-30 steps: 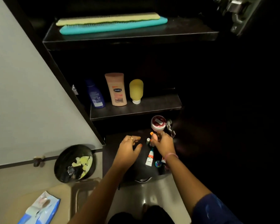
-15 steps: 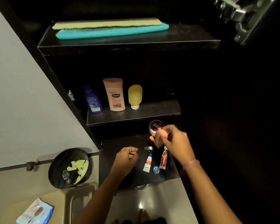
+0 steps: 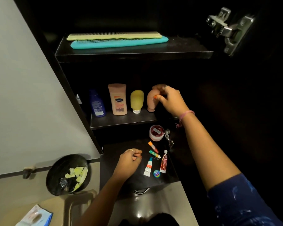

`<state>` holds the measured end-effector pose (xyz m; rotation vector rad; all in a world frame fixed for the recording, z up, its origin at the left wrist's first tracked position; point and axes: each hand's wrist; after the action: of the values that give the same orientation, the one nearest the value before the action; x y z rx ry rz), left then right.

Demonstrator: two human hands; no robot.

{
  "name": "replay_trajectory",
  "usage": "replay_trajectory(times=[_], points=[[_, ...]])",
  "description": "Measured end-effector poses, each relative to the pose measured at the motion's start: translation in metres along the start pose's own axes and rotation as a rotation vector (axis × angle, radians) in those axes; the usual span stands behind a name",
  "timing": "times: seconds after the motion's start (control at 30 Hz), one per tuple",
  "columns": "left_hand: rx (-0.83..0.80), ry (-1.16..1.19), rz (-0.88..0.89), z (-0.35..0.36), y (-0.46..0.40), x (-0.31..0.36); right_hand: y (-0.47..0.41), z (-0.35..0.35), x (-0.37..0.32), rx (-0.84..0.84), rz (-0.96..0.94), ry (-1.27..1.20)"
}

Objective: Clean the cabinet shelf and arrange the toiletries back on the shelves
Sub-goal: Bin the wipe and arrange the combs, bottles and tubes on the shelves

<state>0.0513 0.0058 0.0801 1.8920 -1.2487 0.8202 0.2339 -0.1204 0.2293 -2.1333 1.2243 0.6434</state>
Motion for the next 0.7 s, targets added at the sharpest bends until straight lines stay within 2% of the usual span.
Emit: replay_trajectory(times=[0.43, 0.7], points=[[-0.006, -0.010, -0.008, -0.0011, 0.0096, -0.0101, -0.0063, 0.0003, 0.0025, -0.035, -0.017, 0.145], [-0.011, 0.000, -0.002, -0.0008, 0.0101, -0.0073, -0.0035, -0.0011, 0.0033, -0.024, 0.009, 0.095]])
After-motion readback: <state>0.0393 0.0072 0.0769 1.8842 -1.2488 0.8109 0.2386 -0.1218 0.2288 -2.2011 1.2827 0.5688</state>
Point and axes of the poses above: each hand's wrist, its own y-axis away from the middle knuckle, its own z-axis out of the palm, x = y × z, and after that the axes turned 4 degrees about x, right-handed
